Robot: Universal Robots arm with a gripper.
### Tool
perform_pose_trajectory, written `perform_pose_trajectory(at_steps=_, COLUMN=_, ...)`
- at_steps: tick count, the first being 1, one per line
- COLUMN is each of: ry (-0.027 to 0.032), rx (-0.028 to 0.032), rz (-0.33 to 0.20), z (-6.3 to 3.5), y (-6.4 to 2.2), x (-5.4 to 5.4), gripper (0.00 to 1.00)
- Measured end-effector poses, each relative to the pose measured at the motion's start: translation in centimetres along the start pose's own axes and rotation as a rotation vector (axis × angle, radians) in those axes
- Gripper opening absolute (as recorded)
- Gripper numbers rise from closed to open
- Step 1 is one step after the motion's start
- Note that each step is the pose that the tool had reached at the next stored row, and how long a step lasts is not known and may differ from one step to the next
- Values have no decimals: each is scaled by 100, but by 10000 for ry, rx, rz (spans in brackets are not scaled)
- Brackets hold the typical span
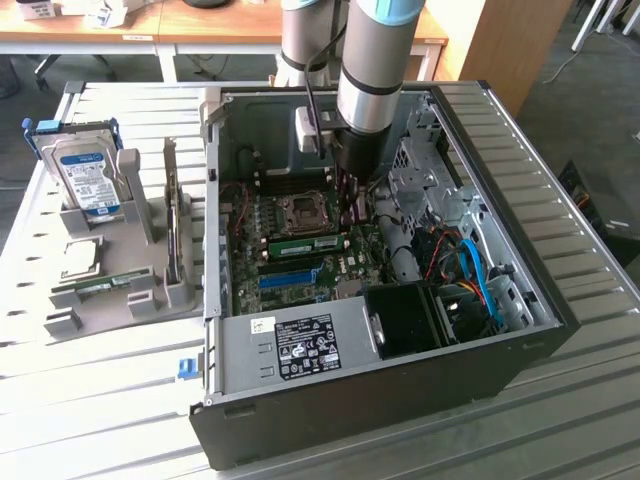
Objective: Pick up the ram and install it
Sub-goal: 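Press down the ram until it locks into place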
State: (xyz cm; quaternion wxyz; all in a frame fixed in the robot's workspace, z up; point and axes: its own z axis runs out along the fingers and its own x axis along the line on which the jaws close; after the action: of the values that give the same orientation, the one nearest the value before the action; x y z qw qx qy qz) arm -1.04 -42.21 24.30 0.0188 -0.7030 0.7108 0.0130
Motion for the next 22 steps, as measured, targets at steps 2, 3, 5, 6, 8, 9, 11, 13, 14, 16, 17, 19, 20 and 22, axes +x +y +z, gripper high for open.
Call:
perform_pose_trajectory(at_steps=2, ry=3, rx=-1, rz=0, z=3, y=0, x=1, gripper=11)
perform_pose_trajectory(at_steps=3, ry=3, rx=-2, rz=0, z=3, y=0, x=1, gripper=11)
perform_pose_trajectory(at_steps=5, ry=1, rx=0, rz=1, z=3, y=0, x=0, gripper=11)
perform_pose_trajectory(at_steps=6, ry=-1, rx=0, rz=1, z=5, y=1, x=-1, gripper=11)
perform_pose_trajectory(at_steps=8, ry=-2, rx=1, rz=3, z=8, y=3, x=-10, gripper=11)
perform_pose_trajectory(at_steps=9, ry=1, rx=0, rz=2, z=7, y=4, x=-15, gripper=11)
perform_pose_trajectory(at_steps=11, ry=0, rx=0, rz=1, z=9, y=5, x=-27, gripper=11)
perform_pose_trajectory(at_steps=13, ry=0, rx=0, rz=-1, z=10, y=5, x=-34, gripper=11)
perform_pose_trajectory(at_steps=14, ry=1, rx=0, rz=-1, z=10, y=6, x=-35, gripper=11)
perform_pose_trajectory(at_steps=16, ry=1, rx=-1, rz=0, z=10, y=6, x=-35, gripper=11)
perform_pose_trajectory(at_steps=17, ry=0, rx=0, rz=0, z=10, y=6, x=-35, gripper=11)
perform_pose_trajectory(at_steps=19, ry=-1, rx=0, rz=0, z=22, y=6, x=-36, gripper=11)
perform_pose_trajectory(at_steps=20, ry=-1, rx=0, rz=0, z=32, y=6, x=-35, gripper=11)
perform_pose_trajectory(at_steps=22, ry=0, rx=-1, rz=0, z=49, y=6, x=-34, gripper=11)
